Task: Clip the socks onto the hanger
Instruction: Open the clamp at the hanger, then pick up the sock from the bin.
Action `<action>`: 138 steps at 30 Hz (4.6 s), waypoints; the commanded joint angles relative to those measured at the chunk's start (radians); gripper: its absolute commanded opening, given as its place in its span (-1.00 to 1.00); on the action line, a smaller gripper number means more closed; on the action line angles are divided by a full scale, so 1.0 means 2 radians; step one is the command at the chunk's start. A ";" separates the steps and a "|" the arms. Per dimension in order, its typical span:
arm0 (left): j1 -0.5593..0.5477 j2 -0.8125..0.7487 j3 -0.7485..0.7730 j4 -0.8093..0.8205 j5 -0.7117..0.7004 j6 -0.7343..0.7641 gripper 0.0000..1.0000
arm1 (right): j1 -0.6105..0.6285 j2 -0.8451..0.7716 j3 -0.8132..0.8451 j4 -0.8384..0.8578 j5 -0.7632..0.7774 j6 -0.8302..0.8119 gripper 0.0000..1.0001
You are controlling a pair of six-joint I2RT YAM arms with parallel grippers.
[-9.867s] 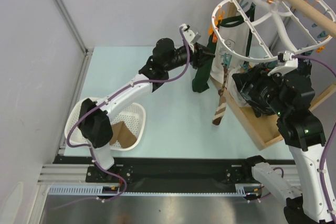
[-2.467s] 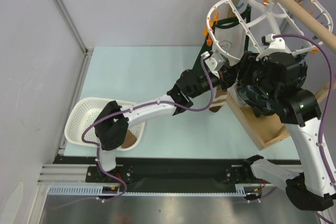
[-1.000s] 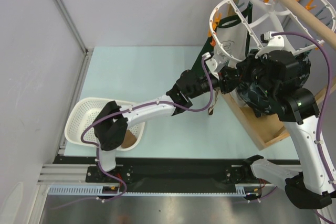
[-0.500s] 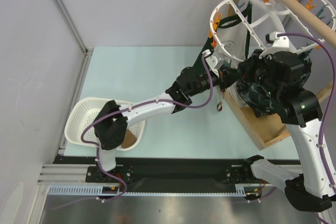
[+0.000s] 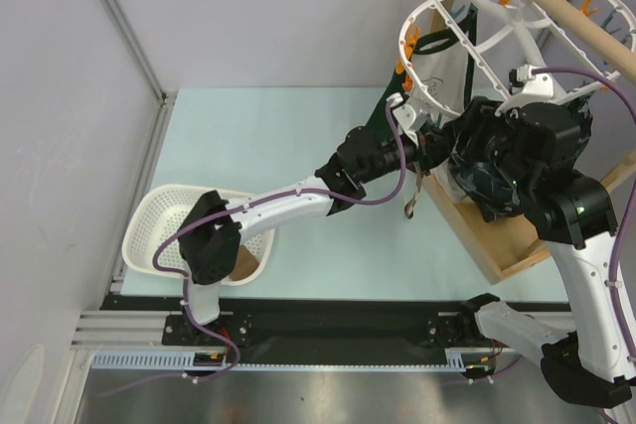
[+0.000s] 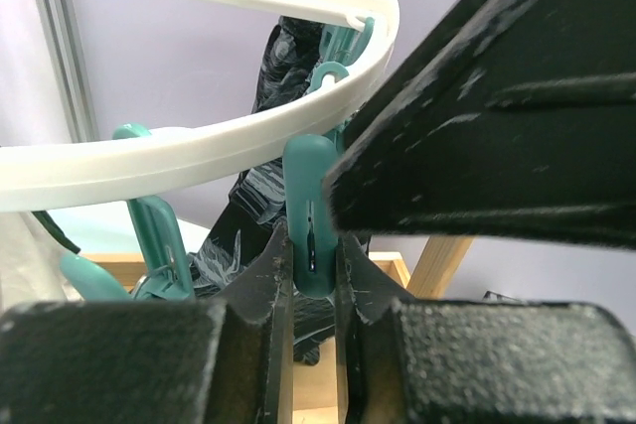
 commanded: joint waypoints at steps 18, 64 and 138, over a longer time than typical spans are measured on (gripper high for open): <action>-0.005 -0.025 0.009 0.020 -0.003 0.001 -1.00 | -0.004 -0.021 -0.023 0.022 0.059 0.055 0.08; 0.189 -0.455 -0.252 -0.392 -0.081 -0.174 0.07 | -0.053 -0.017 -0.075 0.085 0.012 0.009 -1.00; 0.368 -0.283 -0.385 -0.623 -0.308 -0.285 0.20 | -0.055 -0.016 -0.086 0.090 -0.048 0.032 -1.00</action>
